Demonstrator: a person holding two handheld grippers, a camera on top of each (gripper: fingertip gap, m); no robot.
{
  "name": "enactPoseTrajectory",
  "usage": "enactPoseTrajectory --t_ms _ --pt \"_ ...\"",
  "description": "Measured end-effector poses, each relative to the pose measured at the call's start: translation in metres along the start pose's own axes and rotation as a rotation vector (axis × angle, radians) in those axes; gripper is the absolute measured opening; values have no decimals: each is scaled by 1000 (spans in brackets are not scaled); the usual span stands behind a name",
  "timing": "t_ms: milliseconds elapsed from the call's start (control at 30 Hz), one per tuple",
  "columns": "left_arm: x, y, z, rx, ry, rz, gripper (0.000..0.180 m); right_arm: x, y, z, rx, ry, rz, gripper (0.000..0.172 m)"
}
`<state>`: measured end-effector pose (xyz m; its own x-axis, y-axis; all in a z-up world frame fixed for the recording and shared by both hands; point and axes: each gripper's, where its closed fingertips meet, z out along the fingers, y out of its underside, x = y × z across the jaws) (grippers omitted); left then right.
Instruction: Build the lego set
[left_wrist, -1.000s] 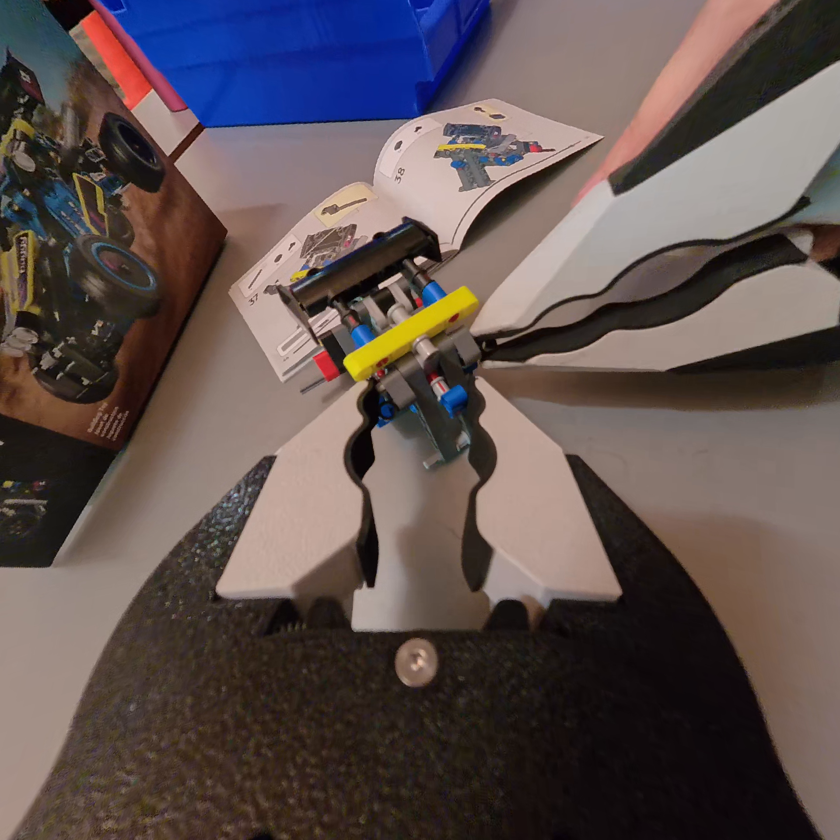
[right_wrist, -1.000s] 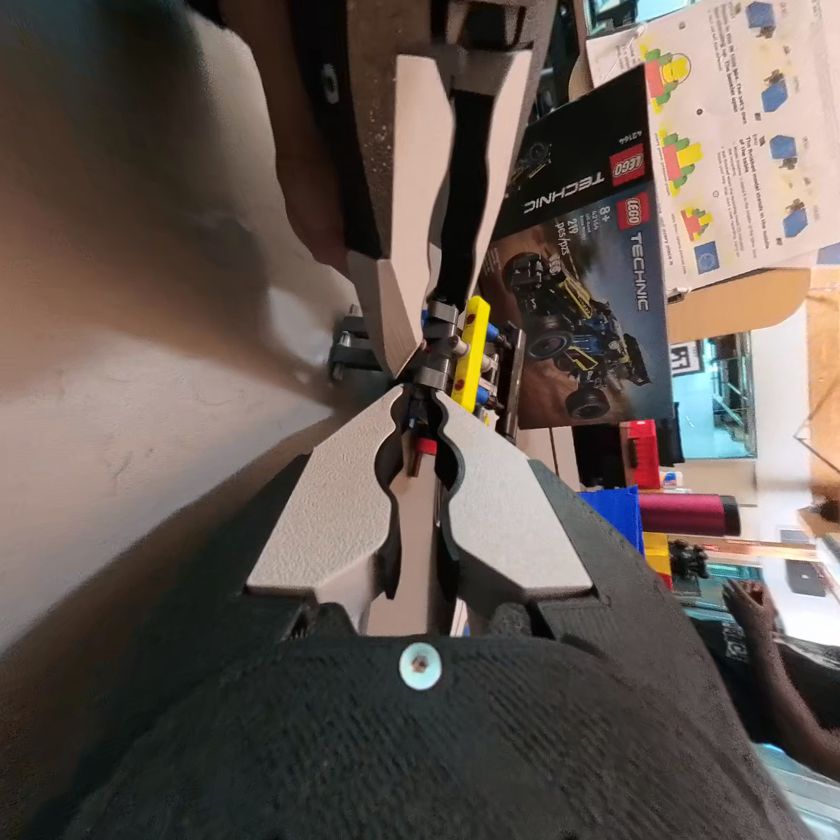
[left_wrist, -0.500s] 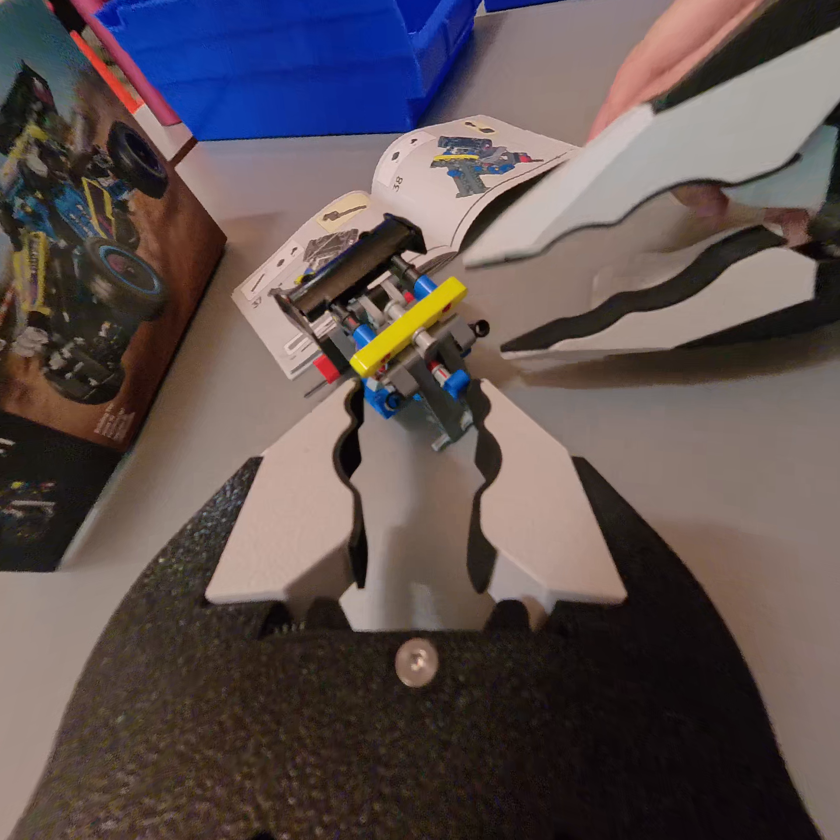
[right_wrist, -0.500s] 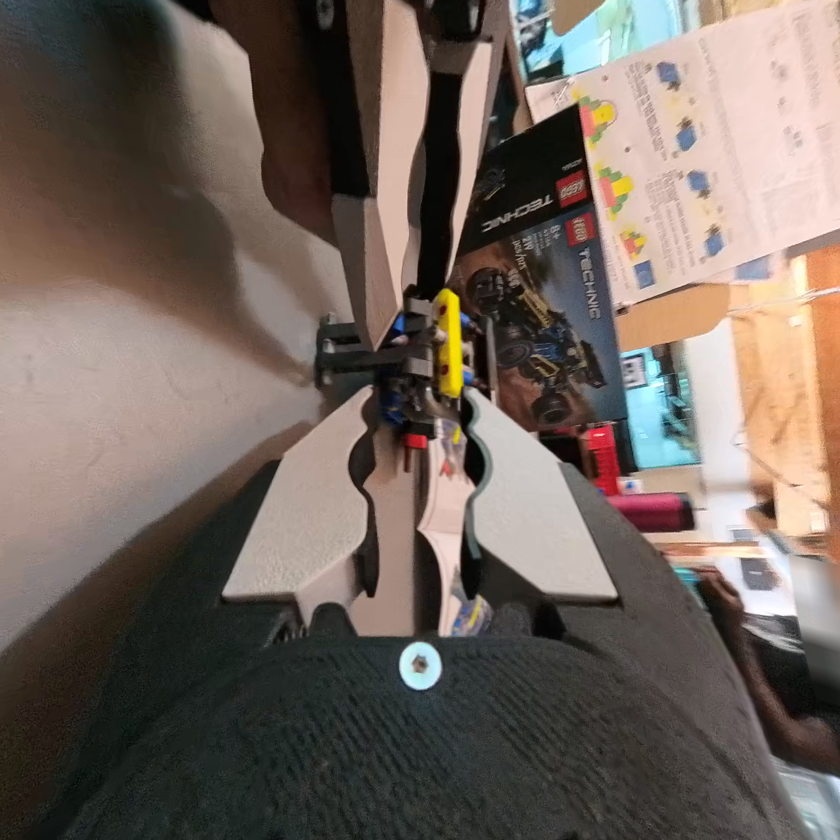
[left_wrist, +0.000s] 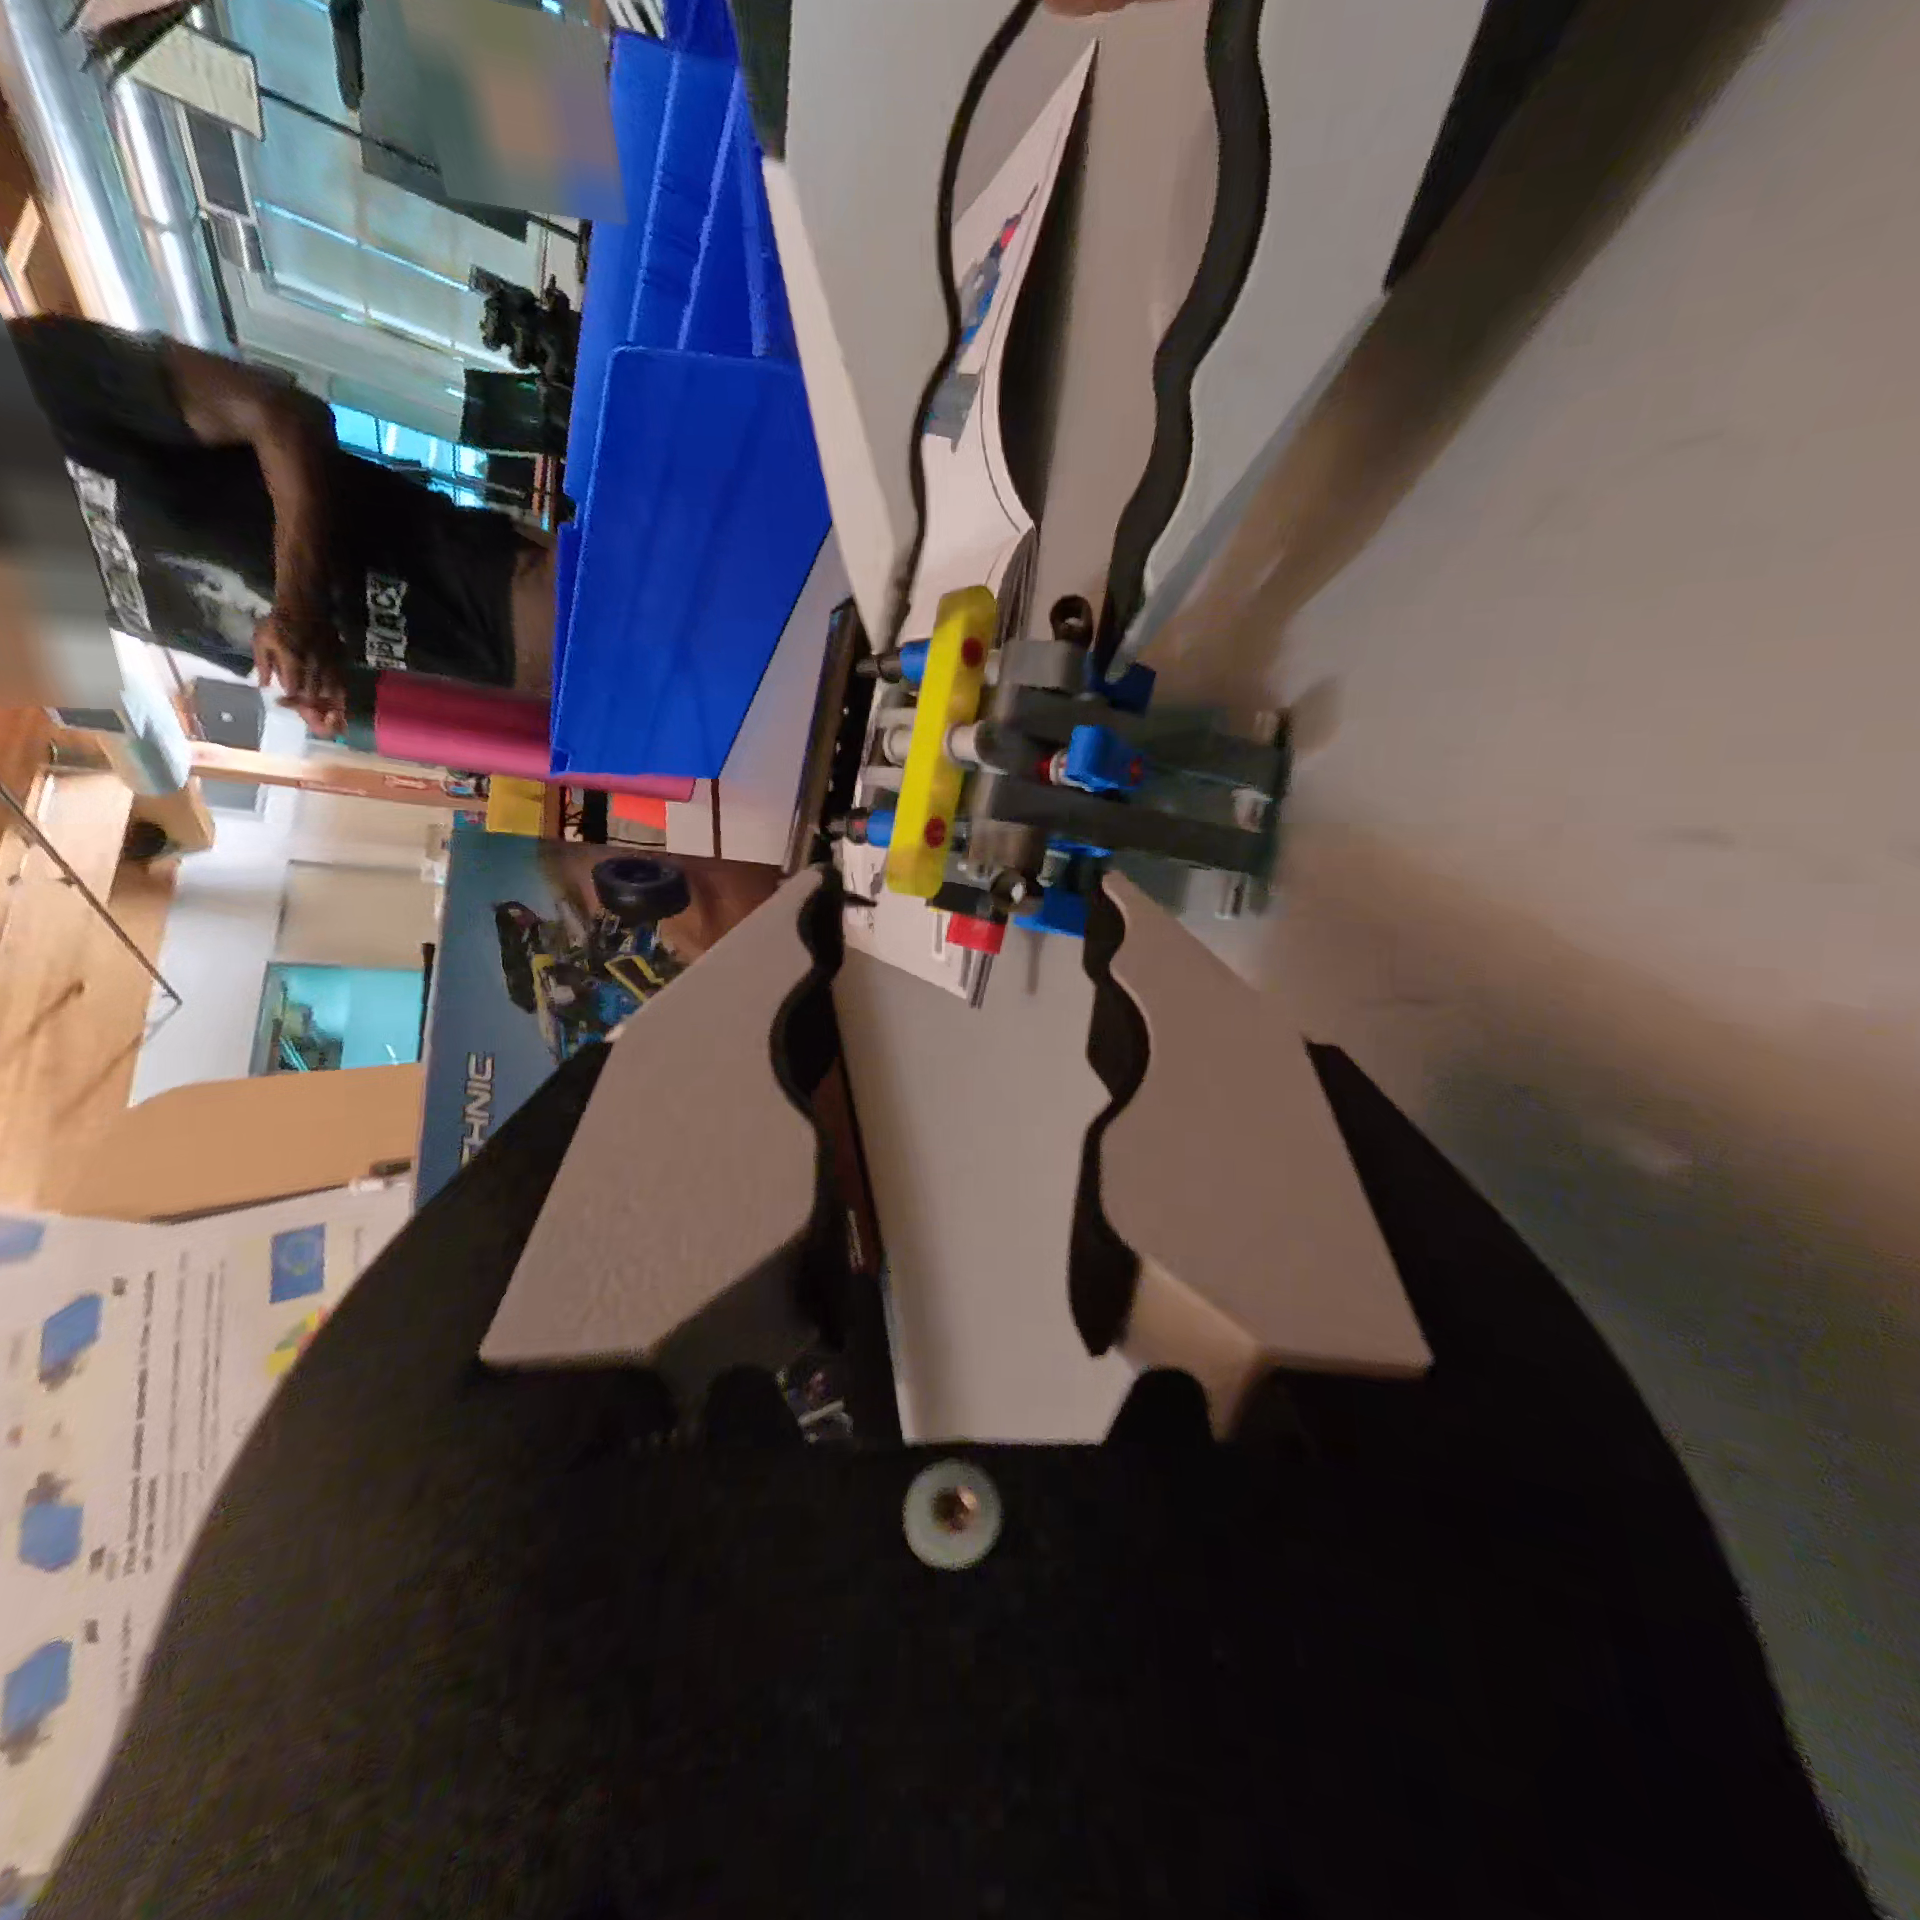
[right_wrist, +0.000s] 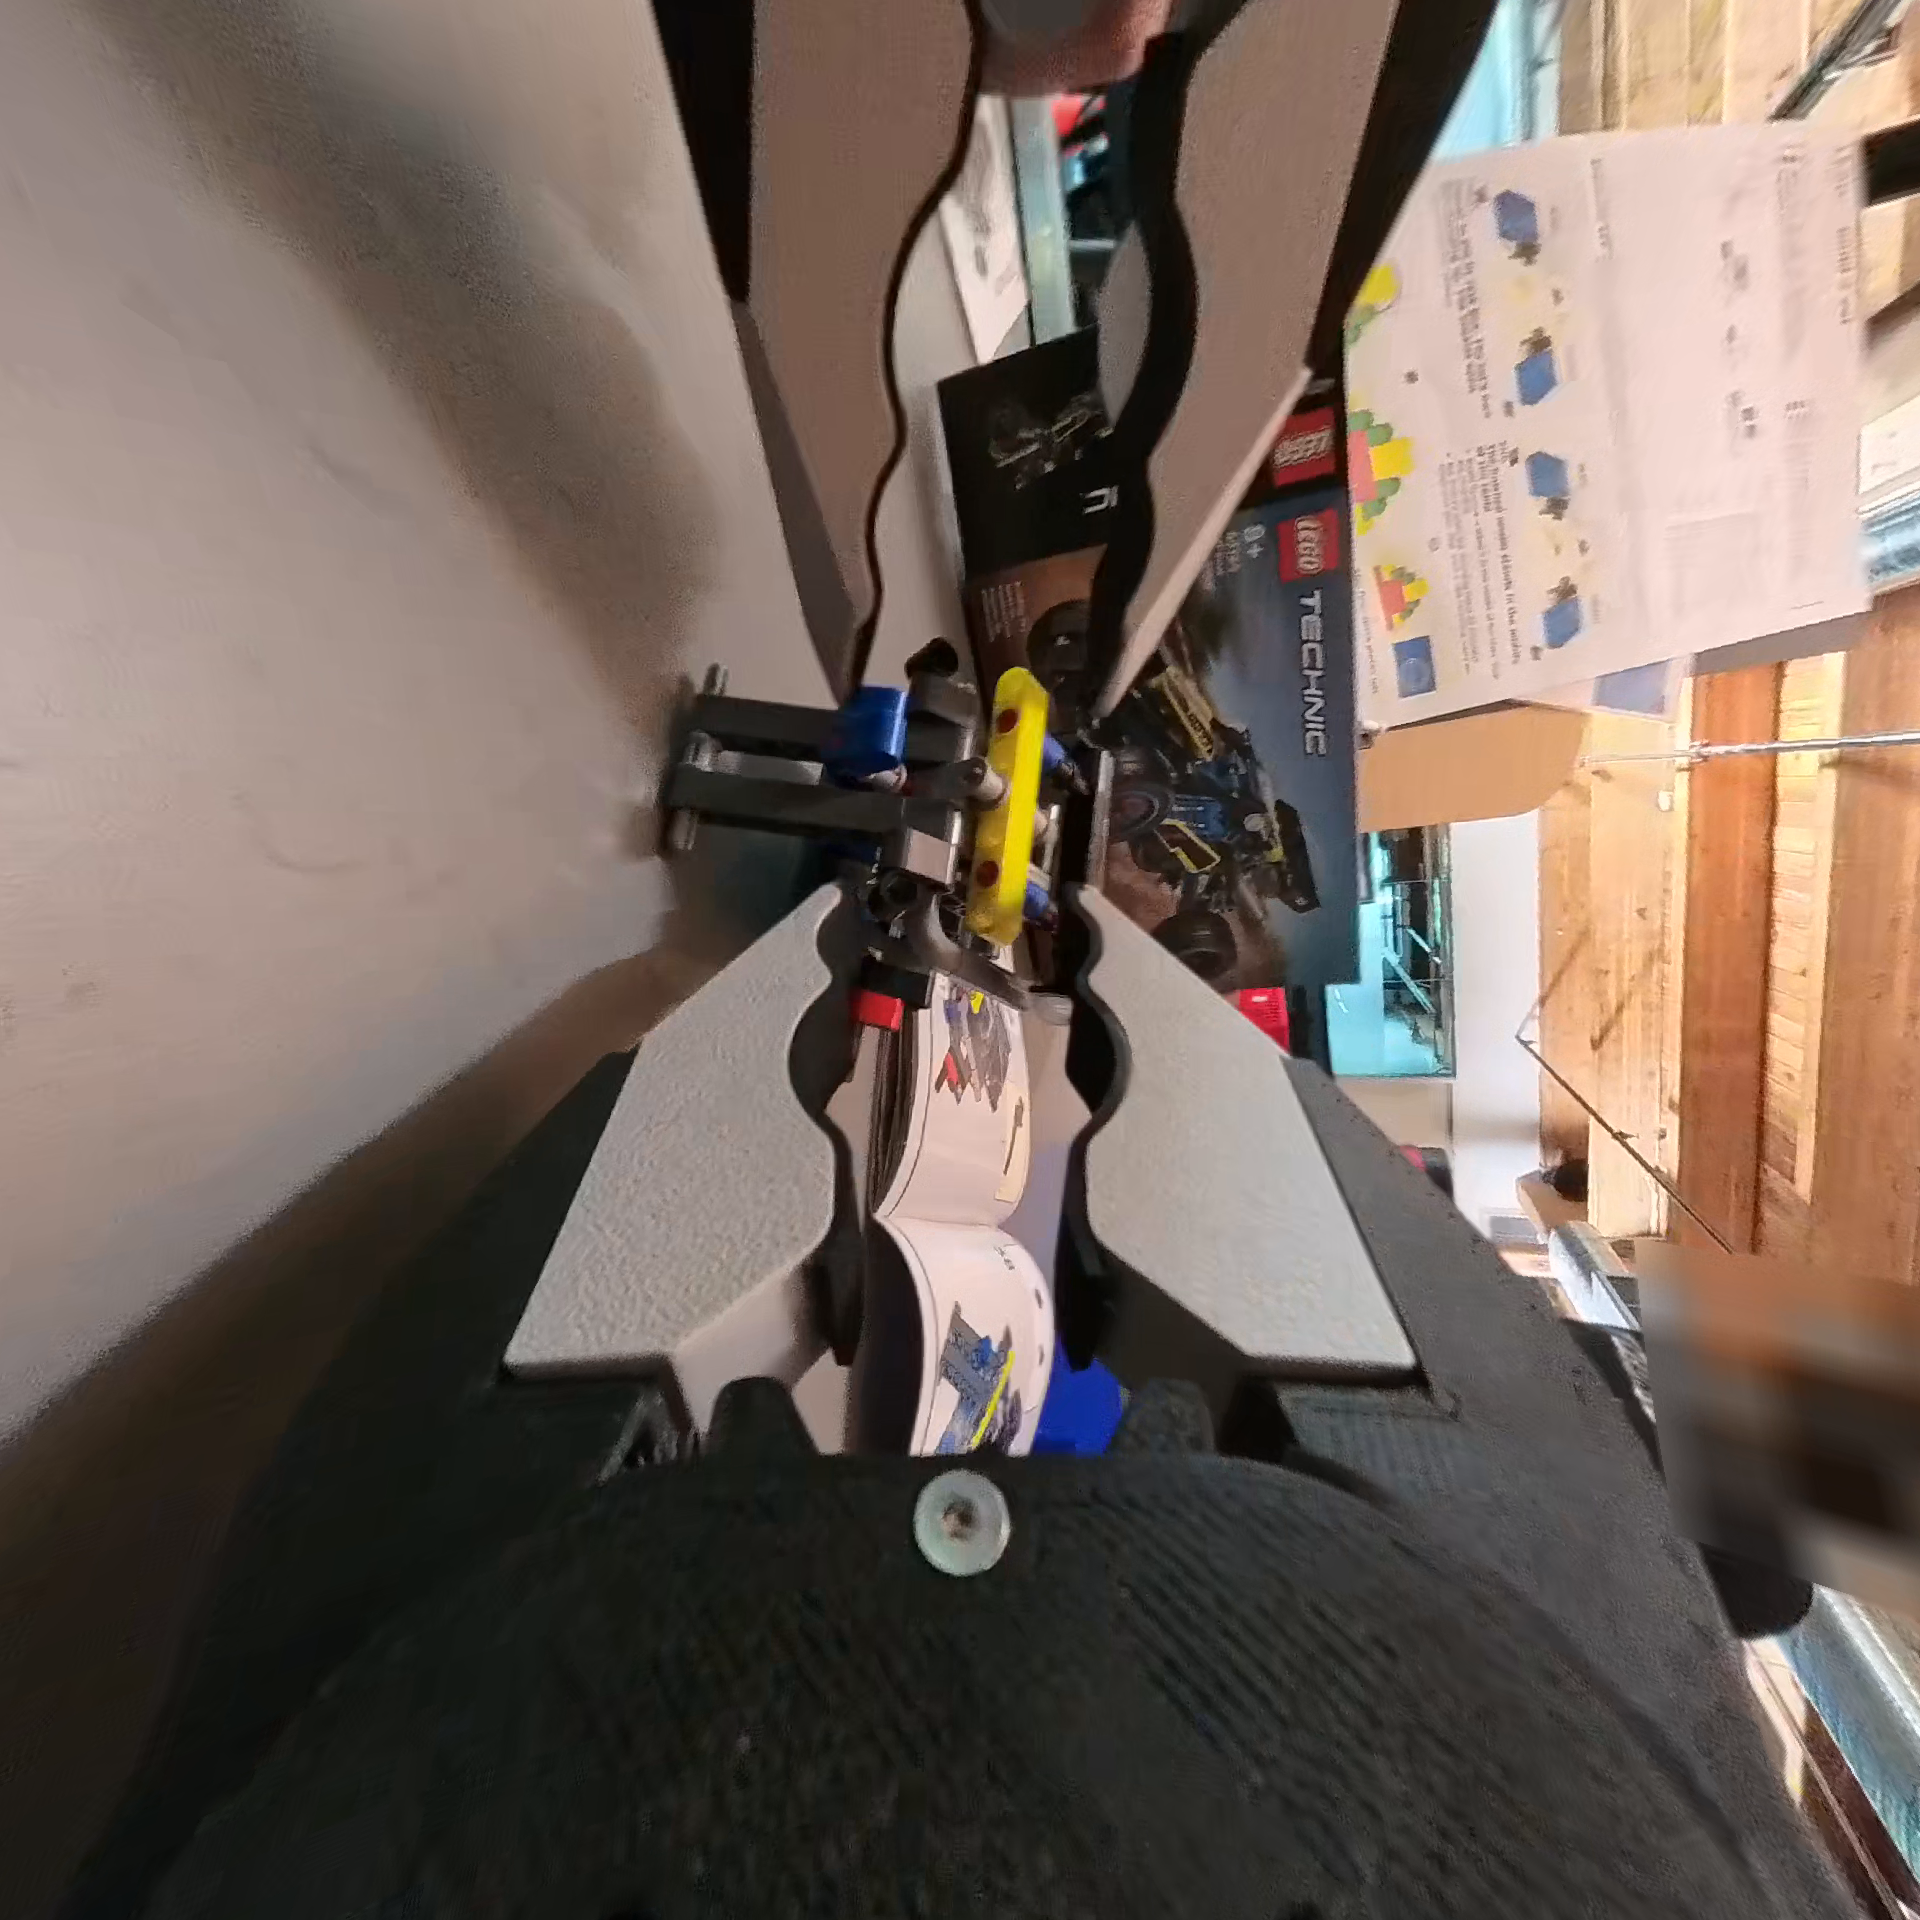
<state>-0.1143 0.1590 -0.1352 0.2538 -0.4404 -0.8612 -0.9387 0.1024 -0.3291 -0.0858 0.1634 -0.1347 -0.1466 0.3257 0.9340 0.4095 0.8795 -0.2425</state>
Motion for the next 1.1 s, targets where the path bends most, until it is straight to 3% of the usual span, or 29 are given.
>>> enactPoseTrajectory --t_ms 100,200,400,500,667,800,900,1100 --pt "3 1 4 1 37 19 28 0 -1 1 8 -6 8 30" --pt "5 0 1 26 112 -6 27 -1 -5 -2 53 -78 101 29" --pt "10 -5 -10 73 385 -210 16 1 -19 -13 179 -284 383 15" --pt "10 -5 -10 78 443 -277 16 3 -20 -13 217 -296 486 14" --pt "10 -10 -12 117 414 -463 23 4 -16 -14 233 -270 596 14" --pt "0 0 -21 35 303 -834 42 10 -11 -20 229 -206 710 27" --pt "7 -6 -29 -2 236 -1112 51 20 -7 -21 246 -181 863 24" --pt "27 -23 -18 -104 141 -1129 54 8 -13 -9 202 -301 997 32"
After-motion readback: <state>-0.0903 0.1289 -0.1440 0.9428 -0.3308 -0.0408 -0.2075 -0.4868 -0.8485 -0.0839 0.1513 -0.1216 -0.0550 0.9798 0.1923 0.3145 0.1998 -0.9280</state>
